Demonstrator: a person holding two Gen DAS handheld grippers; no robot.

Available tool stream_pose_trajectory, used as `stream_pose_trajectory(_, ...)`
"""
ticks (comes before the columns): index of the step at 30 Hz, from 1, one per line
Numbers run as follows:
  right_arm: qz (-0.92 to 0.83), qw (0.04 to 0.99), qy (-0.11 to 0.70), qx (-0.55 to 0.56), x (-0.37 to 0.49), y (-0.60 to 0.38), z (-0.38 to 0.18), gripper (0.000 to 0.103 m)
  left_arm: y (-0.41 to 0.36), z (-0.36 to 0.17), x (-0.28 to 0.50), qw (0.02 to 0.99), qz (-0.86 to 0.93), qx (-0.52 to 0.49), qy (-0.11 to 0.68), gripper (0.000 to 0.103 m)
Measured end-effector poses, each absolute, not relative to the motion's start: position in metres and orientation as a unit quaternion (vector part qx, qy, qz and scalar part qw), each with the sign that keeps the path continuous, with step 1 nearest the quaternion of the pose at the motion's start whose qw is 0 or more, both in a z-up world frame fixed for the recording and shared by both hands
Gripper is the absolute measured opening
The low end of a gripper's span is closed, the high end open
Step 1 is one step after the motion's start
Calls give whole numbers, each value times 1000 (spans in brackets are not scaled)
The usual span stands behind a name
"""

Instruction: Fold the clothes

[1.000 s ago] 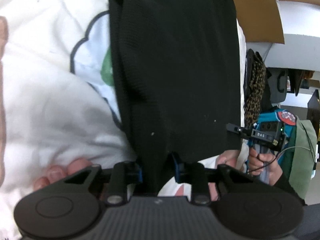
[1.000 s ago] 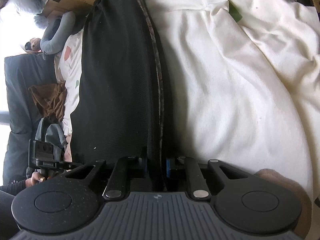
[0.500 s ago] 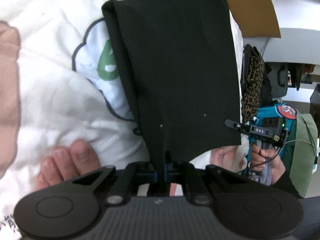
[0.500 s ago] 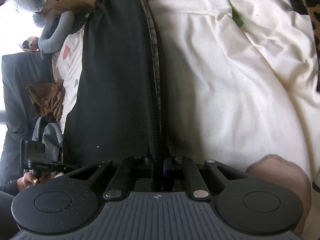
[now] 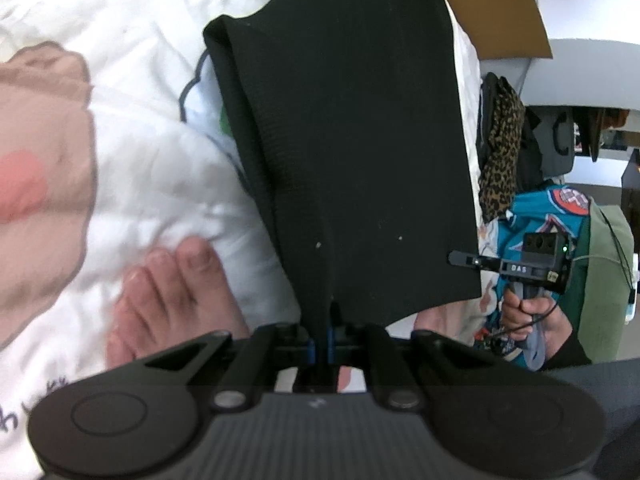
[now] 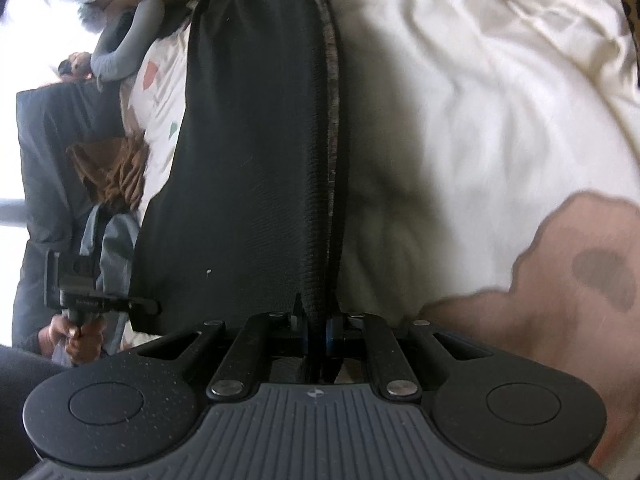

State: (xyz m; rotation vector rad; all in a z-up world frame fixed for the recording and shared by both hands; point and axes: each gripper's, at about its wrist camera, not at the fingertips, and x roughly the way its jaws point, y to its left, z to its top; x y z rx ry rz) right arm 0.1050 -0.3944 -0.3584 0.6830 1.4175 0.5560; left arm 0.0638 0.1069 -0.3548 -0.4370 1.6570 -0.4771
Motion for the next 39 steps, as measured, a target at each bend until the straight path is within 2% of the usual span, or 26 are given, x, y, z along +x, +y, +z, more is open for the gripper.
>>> stream_pose_trajectory(8, 279, 664, 627, 296, 87, -384, -345, 5, 91, -360, 70, 626, -205, -192, 727, 5)
stream_pose_trajectory(18, 287, 679, 598, 314, 95, -390, -334, 6, 162, -325, 68, 649, -216, -200, 701, 5)
stream_pose_trajectory(32, 282, 720, 532, 345, 137, -400, -321, 6, 171, -299, 109, 718, -187, -217, 634, 6)
stream_pose_trajectory(39, 261, 753, 506, 330, 169, -395, -314, 6, 159, -301, 132, 737, -164, -197, 625, 6)
